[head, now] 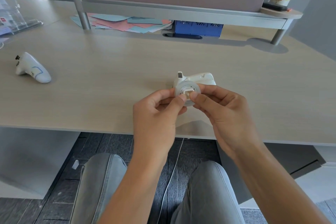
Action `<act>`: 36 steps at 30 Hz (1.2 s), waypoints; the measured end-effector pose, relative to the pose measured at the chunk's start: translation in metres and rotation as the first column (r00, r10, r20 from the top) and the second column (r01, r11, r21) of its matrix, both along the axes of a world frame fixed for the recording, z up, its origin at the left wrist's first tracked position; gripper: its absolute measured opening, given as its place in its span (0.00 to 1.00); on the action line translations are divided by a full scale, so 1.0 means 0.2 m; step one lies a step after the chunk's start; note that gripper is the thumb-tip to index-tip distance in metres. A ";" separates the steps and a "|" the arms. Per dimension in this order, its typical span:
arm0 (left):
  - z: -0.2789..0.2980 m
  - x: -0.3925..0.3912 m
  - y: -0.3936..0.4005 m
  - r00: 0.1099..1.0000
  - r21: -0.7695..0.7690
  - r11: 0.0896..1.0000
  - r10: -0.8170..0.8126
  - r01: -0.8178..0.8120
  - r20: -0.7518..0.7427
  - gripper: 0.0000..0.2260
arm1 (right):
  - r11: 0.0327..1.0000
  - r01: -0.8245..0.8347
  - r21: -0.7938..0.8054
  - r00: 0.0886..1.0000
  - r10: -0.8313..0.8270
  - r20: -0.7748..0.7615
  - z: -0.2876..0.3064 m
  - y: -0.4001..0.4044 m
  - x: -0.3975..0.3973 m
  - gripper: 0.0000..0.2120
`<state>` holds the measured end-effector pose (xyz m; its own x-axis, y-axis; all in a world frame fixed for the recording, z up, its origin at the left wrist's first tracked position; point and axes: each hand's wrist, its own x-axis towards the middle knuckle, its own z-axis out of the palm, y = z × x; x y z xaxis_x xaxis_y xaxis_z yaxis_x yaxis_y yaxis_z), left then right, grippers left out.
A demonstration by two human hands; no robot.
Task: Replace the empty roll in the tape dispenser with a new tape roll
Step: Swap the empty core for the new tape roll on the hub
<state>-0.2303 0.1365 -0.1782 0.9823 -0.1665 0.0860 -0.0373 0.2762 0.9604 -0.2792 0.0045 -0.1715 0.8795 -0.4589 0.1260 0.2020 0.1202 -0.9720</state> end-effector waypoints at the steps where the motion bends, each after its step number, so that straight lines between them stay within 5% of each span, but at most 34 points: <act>1: 0.00 0.00 0.00 1.000 0.001 1.000 0.002 -0.002 -0.003 0.04 | 1.000 0.001 0.004 1.000 -0.001 0.002 0.00 0.00 0.00 0.13; 9: -0.01 0.00 -0.02 1.000 0.007 1.000 0.011 -0.011 -0.010 0.04 | 1.000 0.011 0.008 1.000 -0.011 -0.017 -0.03 -0.02 0.01 0.07; 20: 0.02 0.02 -0.03 0.999 -0.067 0.998 -0.013 0.011 -0.032 0.03 | 0.998 0.062 -0.023 0.998 -0.062 -0.016 -0.03 -0.03 0.03 0.19; 25: 0.04 -0.01 -0.02 0.995 -0.198 0.979 -0.068 0.053 -0.072 0.09 | 0.979 0.159 -0.128 0.986 -0.150 0.075 -0.02 -0.03 0.01 0.04; 27: 0.05 -0.02 -0.01 0.996 -0.211 0.976 -0.073 0.059 -0.058 0.12 | 0.974 0.146 -0.175 0.988 -0.135 0.073 -0.01 -0.02 0.00 0.05; 36: 0.05 -0.06 0.02 0.995 -0.011 1.000 0.019 -0.018 0.097 0.11 | 0.969 0.065 -0.237 0.997 -0.070 -0.012 0.04 0.03 -0.06 0.07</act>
